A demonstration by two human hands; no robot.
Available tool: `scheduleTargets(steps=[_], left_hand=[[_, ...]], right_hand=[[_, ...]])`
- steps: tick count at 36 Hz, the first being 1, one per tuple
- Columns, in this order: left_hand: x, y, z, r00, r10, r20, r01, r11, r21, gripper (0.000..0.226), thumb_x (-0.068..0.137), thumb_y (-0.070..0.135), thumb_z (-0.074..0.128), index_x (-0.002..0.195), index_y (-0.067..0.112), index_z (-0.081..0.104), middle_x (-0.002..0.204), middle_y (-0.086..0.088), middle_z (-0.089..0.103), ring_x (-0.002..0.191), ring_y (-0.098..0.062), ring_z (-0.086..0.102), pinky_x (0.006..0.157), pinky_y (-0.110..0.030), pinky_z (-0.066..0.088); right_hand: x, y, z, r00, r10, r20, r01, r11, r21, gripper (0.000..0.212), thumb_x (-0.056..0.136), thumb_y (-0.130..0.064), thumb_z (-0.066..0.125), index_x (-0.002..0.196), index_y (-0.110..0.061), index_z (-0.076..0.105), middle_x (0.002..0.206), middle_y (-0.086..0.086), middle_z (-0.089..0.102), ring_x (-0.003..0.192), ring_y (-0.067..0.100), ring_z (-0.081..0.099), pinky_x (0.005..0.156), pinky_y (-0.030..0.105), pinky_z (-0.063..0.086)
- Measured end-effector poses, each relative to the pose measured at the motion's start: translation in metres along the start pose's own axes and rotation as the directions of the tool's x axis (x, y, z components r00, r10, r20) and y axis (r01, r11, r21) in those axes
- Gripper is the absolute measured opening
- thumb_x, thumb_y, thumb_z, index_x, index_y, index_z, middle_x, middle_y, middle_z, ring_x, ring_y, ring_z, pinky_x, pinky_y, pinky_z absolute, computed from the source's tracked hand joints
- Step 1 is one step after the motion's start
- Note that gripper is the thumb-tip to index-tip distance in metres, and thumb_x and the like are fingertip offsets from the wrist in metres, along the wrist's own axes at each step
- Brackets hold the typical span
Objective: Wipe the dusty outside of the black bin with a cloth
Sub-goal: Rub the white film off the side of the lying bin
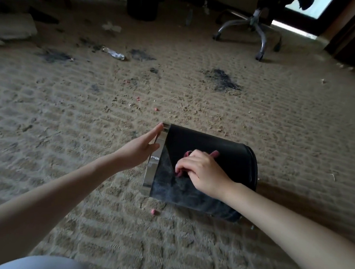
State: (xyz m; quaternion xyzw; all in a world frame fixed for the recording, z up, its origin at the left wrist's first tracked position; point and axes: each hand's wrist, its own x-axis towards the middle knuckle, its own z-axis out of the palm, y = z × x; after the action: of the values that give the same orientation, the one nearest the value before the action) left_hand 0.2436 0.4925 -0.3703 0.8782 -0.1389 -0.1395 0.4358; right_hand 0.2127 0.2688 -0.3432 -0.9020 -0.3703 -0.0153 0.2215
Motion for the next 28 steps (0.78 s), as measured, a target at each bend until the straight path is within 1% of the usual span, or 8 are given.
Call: scheduleTargets(steps=[4, 7, 11, 15, 19, 23, 25, 28], left_hand=[[0.002, 0.003, -0.002, 1.0, -0.019, -0.003, 0.019, 1.0, -0.004, 0.062, 0.099, 0.015, 0.038, 0.149, 0.031, 0.006, 0.155, 0.011, 0.011, 0.141, -0.006, 0.013, 0.112, -0.021, 0.014], [0.003, 0.009, -0.005, 1.0, -0.021, 0.003, 0.021, 1.0, -0.004, 0.062, 0.098, 0.013, 0.039, 0.149, 0.03, 0.006, 0.155, 0.007, 0.013, 0.141, -0.009, 0.017, 0.114, -0.026, 0.018], [0.005, 0.023, -0.007, 0.999, -0.044, -0.012, 0.045, 0.998, 0.051, 0.061, 0.098, 0.011, 0.039, 0.149, 0.026, 0.008, 0.151, -0.005, 0.028, 0.13, -0.029, 0.041, 0.103, -0.039, 0.037], [0.007, 0.026, -0.01, 0.993, -0.029, -0.112, 0.04, 0.994, 0.102, 0.061, 0.097, 0.015, 0.042, 0.148, 0.03, 0.013, 0.156, 0.007, 0.013, 0.135, -0.018, 0.034, 0.107, -0.032, 0.032], [0.002, 0.051, -0.017, 0.978, 0.043, -0.203, -0.021, 0.994, 0.112, 0.051, 0.093, 0.017, 0.05, 0.142, 0.018, 0.035, 0.148, -0.003, 0.034, 0.129, -0.02, 0.042, 0.105, -0.035, 0.038], [-0.013, 0.106, -0.018, 0.993, 0.109, 0.054, -0.093, 0.966, -0.242, 0.026, 0.094, 0.017, 0.051, 0.12, 0.014, 0.055, 0.112, 0.003, 0.062, 0.1, -0.008, 0.06, 0.086, -0.017, 0.049], [-0.017, 0.12, -0.011, 0.983, 0.132, 0.125, -0.072, 0.913, -0.401, 0.032, 0.092, 0.026, 0.056, 0.118, 0.008, 0.058, 0.112, -0.003, 0.065, 0.101, -0.009, 0.062, 0.088, -0.02, 0.05], [-0.015, 0.125, -0.004, 0.993, 0.116, -0.009, -0.113, 0.939, -0.326, 0.043, 0.076, 0.041, 0.068, 0.1, 0.006, 0.06, 0.095, -0.01, 0.068, 0.087, -0.015, 0.064, 0.081, -0.034, 0.052]], right_hand=[[-0.006, -0.006, -0.008, 0.988, 0.102, 0.115, -0.103, 0.995, -0.001, 0.032, 0.077, 0.006, 0.053, 0.091, -0.017, 0.071, 0.091, 0.002, 0.064, 0.089, 0.02, 0.054, 0.083, 0.036, 0.043], [-0.015, -0.004, -0.02, 0.953, 0.196, 0.232, -0.213, 0.976, 0.05, 0.035, 0.085, 0.004, 0.049, 0.098, -0.021, 0.07, 0.095, -0.013, 0.061, 0.096, 0.008, 0.051, 0.089, 0.027, 0.041], [-0.022, 0.0, -0.052, 0.9, 0.436, -0.015, -0.413, 0.864, 0.289, 0.043, 0.085, 0.009, 0.048, 0.091, -0.027, 0.069, 0.093, -0.025, 0.063, 0.093, -0.009, 0.057, 0.083, 0.006, 0.04], [-0.018, 0.006, -0.078, 0.741, 0.653, -0.155, -0.499, 0.69, 0.524, 0.036, 0.087, 0.006, 0.05, 0.092, -0.026, 0.067, 0.098, -0.012, 0.067, 0.094, -0.002, 0.061, 0.083, 0.011, 0.044], [-0.01, -0.001, -0.09, 0.656, 0.75, -0.078, -0.42, 0.449, 0.789, 0.029, 0.092, 0.006, 0.046, 0.095, -0.019, 0.061, 0.094, 0.002, 0.064, 0.09, 0.014, 0.06, 0.082, 0.023, 0.047], [0.004, -0.022, -0.095, 0.646, 0.762, 0.05, -0.269, 0.166, 0.949, 0.022, 0.095, 0.004, 0.04, 0.094, -0.013, 0.055, 0.082, 0.005, 0.059, 0.064, 0.009, 0.061, 0.059, 0.019, 0.052], [0.009, -0.031, -0.097, 0.655, 0.751, 0.079, -0.242, 0.109, 0.964, 0.021, 0.096, 0.002, 0.039, 0.09, -0.013, 0.052, 0.074, 0.004, 0.056, 0.054, 0.006, 0.059, 0.051, 0.019, 0.05], [0.014, -0.041, -0.101, 0.67, 0.738, 0.082, -0.251, 0.121, 0.96, 0.02, 0.097, -0.002, 0.04, 0.088, -0.014, 0.053, 0.071, 0.001, 0.058, 0.053, 0.004, 0.059, 0.05, 0.018, 0.048]])
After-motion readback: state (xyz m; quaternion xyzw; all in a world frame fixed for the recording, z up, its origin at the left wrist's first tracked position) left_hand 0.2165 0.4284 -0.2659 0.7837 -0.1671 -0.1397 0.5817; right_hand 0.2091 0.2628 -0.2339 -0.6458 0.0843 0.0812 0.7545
